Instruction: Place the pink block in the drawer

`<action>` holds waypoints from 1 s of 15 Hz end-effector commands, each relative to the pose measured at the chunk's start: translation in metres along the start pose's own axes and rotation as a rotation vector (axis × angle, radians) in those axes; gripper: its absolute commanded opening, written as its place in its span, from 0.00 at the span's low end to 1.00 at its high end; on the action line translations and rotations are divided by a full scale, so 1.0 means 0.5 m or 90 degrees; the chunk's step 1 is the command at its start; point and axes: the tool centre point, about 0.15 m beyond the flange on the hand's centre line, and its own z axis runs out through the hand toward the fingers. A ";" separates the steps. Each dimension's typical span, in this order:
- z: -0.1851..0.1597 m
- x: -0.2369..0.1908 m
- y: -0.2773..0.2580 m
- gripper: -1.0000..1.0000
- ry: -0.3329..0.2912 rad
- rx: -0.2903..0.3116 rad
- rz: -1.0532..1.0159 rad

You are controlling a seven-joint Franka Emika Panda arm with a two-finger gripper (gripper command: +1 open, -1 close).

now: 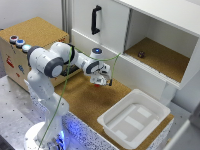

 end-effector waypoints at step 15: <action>-0.396 0.212 -0.350 0.00 -0.015 0.039 -0.306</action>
